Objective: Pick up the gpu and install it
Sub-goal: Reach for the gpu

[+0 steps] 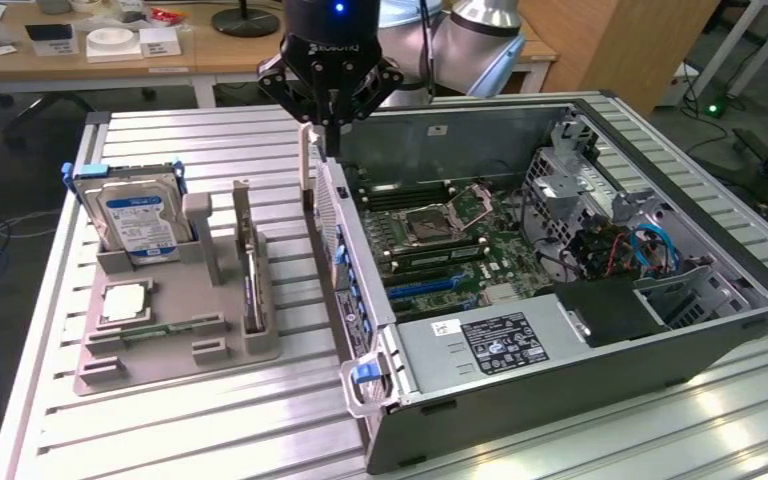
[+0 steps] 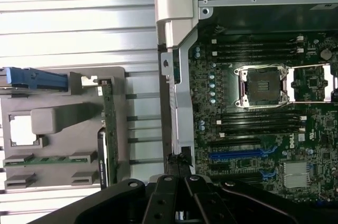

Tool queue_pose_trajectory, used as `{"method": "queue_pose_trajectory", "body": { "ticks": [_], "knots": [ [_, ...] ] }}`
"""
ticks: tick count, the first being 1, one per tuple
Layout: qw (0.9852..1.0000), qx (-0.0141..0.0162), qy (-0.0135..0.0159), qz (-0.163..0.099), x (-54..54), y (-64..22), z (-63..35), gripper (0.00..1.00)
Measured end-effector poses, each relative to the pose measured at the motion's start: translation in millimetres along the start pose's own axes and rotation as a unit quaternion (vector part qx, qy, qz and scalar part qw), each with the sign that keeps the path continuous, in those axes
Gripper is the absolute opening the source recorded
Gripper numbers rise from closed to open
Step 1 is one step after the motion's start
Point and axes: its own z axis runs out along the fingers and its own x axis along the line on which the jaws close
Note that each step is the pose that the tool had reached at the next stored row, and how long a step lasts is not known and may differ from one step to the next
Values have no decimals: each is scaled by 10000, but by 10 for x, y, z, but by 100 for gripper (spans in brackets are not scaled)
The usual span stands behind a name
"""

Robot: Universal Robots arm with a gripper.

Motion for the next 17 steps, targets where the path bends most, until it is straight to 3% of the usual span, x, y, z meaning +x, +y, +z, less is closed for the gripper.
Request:
{"method": "queue_pose_trajectory", "body": {
  "ticks": [17],
  "knots": [
    [10000,0,2,1,191,-22,0,11]
  ]
}}
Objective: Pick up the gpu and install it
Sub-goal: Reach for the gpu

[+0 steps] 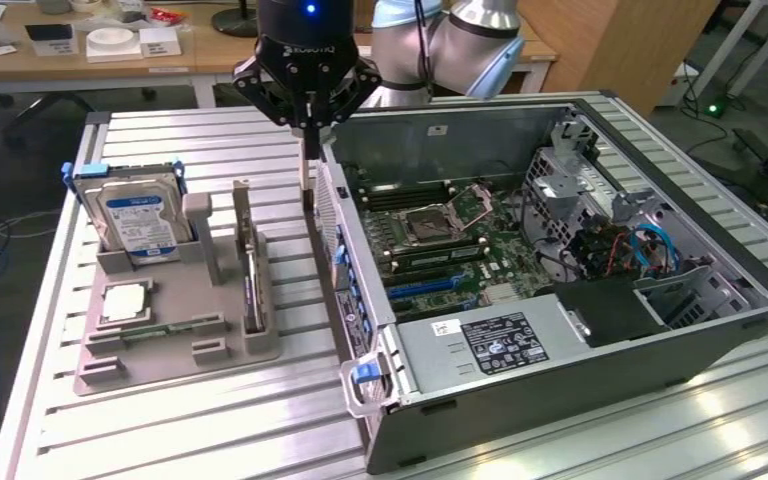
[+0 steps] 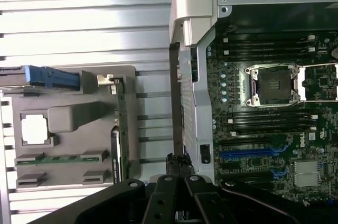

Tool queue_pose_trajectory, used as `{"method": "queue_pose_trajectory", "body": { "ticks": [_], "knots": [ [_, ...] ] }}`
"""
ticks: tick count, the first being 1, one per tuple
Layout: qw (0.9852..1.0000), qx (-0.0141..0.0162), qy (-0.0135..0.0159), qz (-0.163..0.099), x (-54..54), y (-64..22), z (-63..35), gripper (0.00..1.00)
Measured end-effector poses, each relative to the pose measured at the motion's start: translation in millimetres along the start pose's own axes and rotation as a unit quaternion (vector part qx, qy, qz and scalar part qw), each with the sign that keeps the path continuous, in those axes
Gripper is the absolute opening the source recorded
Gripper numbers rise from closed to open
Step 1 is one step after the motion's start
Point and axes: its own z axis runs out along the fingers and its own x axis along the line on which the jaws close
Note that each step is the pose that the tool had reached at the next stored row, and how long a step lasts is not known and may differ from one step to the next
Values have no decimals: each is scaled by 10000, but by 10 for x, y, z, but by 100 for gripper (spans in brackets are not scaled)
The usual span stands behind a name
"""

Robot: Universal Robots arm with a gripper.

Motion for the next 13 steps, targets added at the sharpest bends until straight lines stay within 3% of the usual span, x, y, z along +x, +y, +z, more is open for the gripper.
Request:
{"method": "queue_pose_trajectory", "body": {
  "ticks": [13],
  "knots": [
    [10000,0,1,0,146,-18,1,11]
  ]
}}
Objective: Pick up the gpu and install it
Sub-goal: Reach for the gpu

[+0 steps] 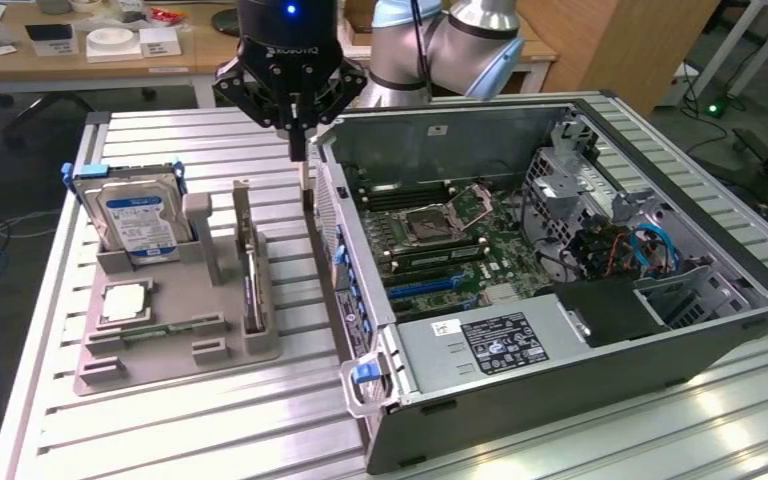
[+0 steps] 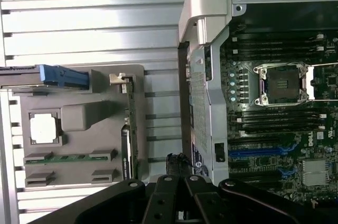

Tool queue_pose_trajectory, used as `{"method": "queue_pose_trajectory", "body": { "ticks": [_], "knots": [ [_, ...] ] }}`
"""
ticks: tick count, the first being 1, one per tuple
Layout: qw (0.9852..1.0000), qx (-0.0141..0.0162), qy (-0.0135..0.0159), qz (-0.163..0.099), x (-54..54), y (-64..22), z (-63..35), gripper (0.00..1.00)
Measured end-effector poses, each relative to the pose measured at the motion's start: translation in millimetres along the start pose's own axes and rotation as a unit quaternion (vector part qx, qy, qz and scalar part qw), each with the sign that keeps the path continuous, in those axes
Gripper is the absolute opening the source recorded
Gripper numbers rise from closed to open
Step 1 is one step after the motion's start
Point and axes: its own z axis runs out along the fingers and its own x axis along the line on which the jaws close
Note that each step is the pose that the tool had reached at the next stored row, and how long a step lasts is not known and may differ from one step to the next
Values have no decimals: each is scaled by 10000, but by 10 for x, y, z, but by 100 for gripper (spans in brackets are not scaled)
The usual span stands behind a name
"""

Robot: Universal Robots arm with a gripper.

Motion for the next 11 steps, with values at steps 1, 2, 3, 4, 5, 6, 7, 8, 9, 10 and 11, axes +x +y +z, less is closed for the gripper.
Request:
{"method": "queue_pose_trajectory", "body": {
  "ticks": [1,2,3,4,5,6,7,8,9,10,11],
  "knots": [
    [10000,0,0,0,13,-2,0,11],
    [10000,0,0,0,24,-3,0,11],
    [10000,0,1,0,34,-4,0,11],
    [10000,0,1,0,45,-5,0,11],
    [10000,0,1,0,56,-7,0,11],
    [10000,0,1,0,67,-8,0,11],
    [10000,0,1,0,78,-9,0,11],
    [10000,0,1,0,90,-10,0,11],
    [10000,0,1,0,100,-12,0,11],
    [10000,0,1,0,111,-13,0,11],
    [10000,0,1,0,122,-14,0,11]
  ]
}}
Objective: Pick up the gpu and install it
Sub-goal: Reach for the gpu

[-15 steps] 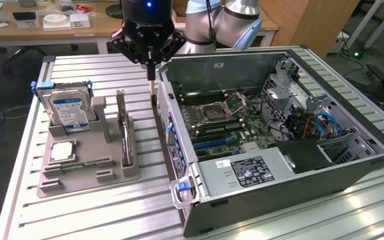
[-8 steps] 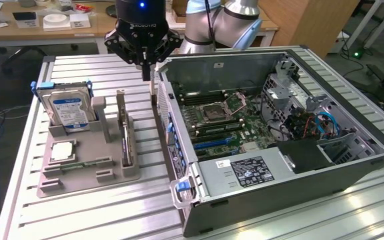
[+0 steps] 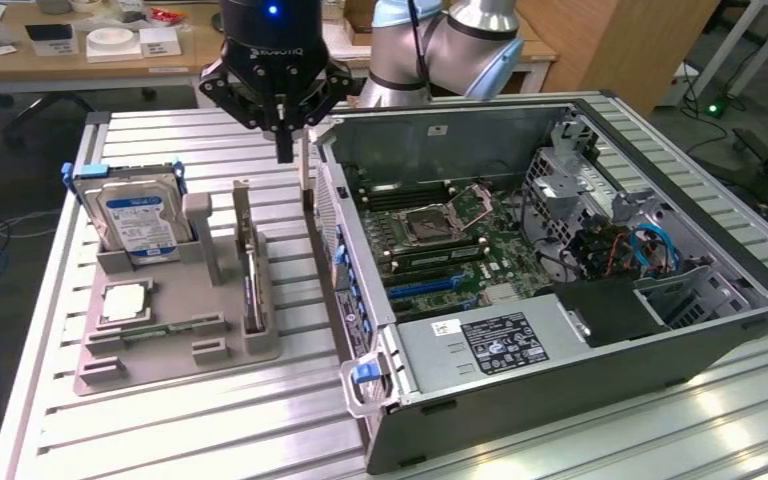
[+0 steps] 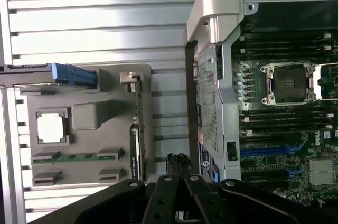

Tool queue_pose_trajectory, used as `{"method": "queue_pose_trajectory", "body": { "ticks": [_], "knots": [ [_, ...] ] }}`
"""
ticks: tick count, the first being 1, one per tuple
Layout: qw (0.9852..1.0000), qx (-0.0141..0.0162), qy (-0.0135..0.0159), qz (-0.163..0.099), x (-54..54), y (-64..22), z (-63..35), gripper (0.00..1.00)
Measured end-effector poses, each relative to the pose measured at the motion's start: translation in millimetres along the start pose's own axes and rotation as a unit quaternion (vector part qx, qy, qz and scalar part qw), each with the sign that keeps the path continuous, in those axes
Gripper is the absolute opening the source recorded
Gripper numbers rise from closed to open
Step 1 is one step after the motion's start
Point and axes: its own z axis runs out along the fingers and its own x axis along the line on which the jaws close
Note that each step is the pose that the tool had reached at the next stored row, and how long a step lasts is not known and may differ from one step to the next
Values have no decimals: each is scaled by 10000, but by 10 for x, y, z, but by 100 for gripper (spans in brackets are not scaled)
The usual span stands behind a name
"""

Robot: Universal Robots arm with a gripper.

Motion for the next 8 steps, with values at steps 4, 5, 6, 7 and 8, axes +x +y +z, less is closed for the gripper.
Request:
{"method": "queue_pose_trajectory", "body": {
  "ticks": [4,5,6,7,8],
  "knots": [
    [10000,0,1,0,46,-5,0,11],
    [10000,0,1,0,57,-6,0,11],
    [10000,0,1,0,68,-8,0,11],
    [10000,0,1,0,78,-9,0,11],
    [10000,0,1,0,89,-10,0,11]
  ]
}}
